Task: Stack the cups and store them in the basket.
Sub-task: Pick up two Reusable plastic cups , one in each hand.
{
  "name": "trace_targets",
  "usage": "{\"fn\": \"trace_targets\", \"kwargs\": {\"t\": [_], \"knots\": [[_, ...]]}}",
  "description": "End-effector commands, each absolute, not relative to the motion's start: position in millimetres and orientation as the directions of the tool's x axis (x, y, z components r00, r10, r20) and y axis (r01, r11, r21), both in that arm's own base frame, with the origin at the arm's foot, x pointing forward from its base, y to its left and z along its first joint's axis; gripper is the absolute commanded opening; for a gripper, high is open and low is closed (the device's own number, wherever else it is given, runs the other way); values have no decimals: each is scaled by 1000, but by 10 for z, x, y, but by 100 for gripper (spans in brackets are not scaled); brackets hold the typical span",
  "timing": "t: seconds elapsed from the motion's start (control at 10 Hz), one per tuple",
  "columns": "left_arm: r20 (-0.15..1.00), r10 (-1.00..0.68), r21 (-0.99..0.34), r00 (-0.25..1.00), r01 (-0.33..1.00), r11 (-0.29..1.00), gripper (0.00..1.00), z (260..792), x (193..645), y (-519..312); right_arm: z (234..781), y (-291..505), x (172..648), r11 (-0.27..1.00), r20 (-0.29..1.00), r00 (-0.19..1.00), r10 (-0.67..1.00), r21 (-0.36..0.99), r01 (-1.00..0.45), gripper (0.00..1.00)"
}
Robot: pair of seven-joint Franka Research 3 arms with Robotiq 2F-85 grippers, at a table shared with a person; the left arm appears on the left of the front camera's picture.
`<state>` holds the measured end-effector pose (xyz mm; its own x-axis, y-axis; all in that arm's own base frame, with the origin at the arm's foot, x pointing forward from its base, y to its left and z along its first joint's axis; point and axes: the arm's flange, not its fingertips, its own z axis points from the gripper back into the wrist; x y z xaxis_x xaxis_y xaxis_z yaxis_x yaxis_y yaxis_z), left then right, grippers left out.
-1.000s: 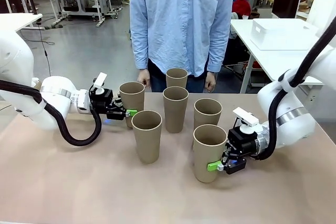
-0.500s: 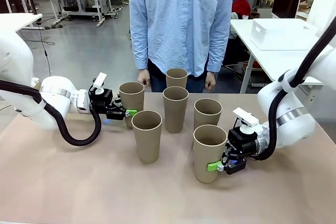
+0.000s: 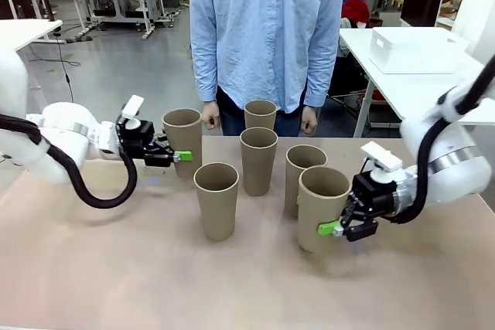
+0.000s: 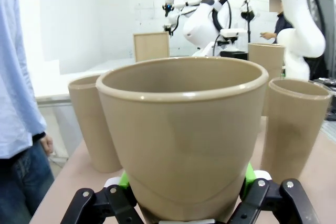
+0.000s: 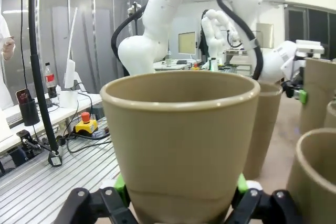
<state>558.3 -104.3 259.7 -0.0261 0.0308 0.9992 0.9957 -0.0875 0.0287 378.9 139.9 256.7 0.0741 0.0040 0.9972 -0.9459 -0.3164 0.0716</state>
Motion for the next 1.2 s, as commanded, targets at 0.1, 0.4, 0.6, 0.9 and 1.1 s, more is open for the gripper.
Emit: {"fn": "trace_targets", "kwargs": {"t": [0.1,0.4,0.6,0.9,1.1], "knots": [[1000,22,12,-9,990,-144,84,2989,5175,-645,3100,941,3586,-201,995,84,-49,72,-977,84],[999,-20,41,-45,985,-167,84,3197,4764,-155,3524,359,3593,-61,993,69,-99,63,-996,84],[997,24,73,-70,984,-161,84,3277,4552,161,3669,112,3618,-14,993,61,-104,60,-998,84],[994,56,99,-90,977,-188,84,3231,4363,207,3575,27,3633,21,993,63,-97,65,-998,84],[991,86,113,-99,977,-181,84,3195,4234,188,3419,-18,3565,26,991,73,-111,76,-997,84]]}}
